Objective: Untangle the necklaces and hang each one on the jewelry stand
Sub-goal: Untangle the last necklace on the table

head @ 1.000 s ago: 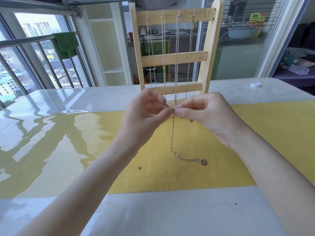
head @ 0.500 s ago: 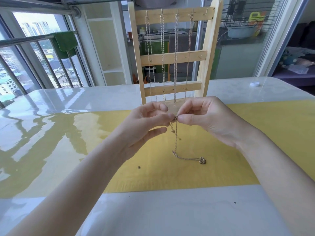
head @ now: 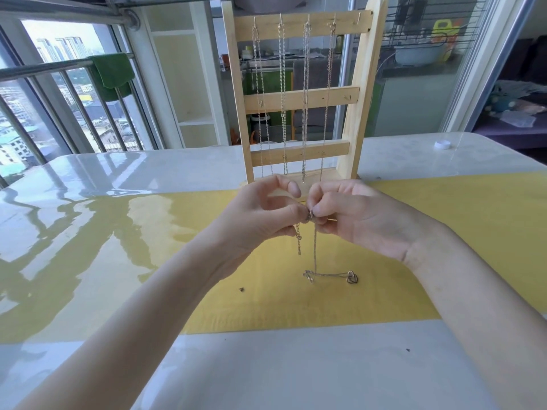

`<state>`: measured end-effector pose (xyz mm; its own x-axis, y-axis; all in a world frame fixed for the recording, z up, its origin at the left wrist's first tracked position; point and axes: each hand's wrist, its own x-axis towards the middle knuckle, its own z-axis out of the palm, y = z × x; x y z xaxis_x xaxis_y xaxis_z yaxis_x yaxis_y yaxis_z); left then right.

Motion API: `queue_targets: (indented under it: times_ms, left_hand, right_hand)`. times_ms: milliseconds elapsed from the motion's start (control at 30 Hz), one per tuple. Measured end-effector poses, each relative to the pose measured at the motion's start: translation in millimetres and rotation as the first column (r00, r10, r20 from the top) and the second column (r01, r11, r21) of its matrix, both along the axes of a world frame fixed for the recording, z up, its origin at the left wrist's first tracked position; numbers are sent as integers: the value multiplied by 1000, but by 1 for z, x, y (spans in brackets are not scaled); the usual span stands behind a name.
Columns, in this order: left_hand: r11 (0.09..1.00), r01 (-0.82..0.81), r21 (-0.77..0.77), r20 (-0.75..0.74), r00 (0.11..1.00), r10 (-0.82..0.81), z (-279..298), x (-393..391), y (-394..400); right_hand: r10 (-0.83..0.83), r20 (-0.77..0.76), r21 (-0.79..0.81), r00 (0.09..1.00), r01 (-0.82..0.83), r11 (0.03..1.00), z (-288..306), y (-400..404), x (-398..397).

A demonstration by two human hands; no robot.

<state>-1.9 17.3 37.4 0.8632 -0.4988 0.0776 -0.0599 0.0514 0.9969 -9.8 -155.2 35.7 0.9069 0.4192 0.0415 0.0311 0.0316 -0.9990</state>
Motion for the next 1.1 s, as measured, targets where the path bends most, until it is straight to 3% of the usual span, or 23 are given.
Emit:
queue_targets:
  times_ms: [67, 167, 233, 433, 633, 933, 1100]
  left_hand:
    - [1000, -17, 18, 24, 1000, 17, 0, -2, -2]
    - [997, -35, -66, -85, 996, 30, 1, -3, -3]
    - [991, -86, -106, -80, 994, 78, 0, -1, -2]
    - [975, -223, 8, 255, 943, 213, -3, 0, -3]
    - [929, -337, 152, 605, 775, 182, -14, 0, -5]
    - [969, -223, 102, 552, 824, 132, -12, 3, -3]
    - [970, -234, 73, 572, 806, 151, -10, 3, -3]
  right_hand:
    - [-62, 36, -34, 997, 63, 997, 0, 2, 0]
    - [-119, 132, -91, 984, 132, 987, 2, 1, 0]
    - [-149, 156, -70, 977, 161, 984, 3, 1, -1]
    - [-188, 131, -11, 973, 191, 981, 4, 2, -1]
    - [-216, 77, -18, 973, 218, 976, 3, 4, -1]
    - [-82, -110, 206, 991, 103, 973, 3, 3, 0]
    - [-36, -173, 202, 984, 71, 977, 3, 2, -1]
